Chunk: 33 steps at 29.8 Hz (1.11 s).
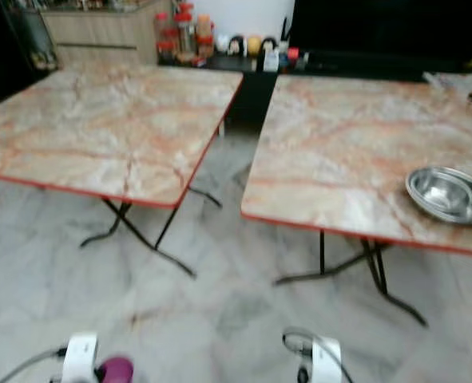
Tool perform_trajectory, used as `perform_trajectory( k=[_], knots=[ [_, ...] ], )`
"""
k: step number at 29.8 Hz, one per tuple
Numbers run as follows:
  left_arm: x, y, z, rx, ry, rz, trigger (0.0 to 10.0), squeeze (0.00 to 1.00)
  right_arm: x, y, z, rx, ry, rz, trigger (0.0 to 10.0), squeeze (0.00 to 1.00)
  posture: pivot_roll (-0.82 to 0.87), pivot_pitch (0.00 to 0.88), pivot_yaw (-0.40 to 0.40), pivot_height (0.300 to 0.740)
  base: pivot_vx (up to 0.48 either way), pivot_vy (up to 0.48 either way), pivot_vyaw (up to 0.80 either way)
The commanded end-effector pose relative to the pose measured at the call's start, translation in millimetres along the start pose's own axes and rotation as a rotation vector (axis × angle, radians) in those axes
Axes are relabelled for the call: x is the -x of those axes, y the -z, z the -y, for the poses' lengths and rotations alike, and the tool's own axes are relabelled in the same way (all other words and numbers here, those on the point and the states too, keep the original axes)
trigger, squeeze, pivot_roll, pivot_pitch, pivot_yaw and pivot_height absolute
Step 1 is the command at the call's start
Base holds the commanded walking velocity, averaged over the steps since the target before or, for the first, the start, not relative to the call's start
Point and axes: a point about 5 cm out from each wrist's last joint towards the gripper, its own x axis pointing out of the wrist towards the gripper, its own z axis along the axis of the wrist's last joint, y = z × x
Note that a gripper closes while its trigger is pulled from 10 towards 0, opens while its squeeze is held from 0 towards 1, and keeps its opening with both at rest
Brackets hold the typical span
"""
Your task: Setting the table
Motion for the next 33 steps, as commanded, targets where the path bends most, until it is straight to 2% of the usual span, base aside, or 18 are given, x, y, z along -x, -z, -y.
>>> perform_trajectory(
  k=[1,16,22,33],
  knots=[
    [-0.8,-1.6,4.6,-0.002,0.008,-0.001,10.0,0.0,-0.7,-3.8,4.3,0.003,0.007,0.007,10.0,0.0,0.03,0.0,-0.007,0.728,0.442,0.0,0.0],
    [-0.7,-0.2,4.8,-0.013,0.013,-0.009,10.0,0.0,-0.3,-1.9,4.7,0.017,0.003,0.0,10.0,0.0,0.02,0.0,-0.007,0.728,0.444,0.0,0.0],
    [-0.9,-1.0,6.5,-0.035,0.03,-0.009,10.0,0.0,-0.5,-2.4,5.1,0.015,0.007,-0.003,10.0,0.0,0.02,0.0,-0.007,0.728,0.0,0.0,0.0],
    [-1.0,-1.3,6.7,-0.048,0.026,-0.009,10.0,0.0,-0.5,-3.0,4.7,-0.002,0.004,0.003,10.0,0.0,0.02,0.0,-0.007,0.728,0.0,-0.411,0.0]
  ],
)
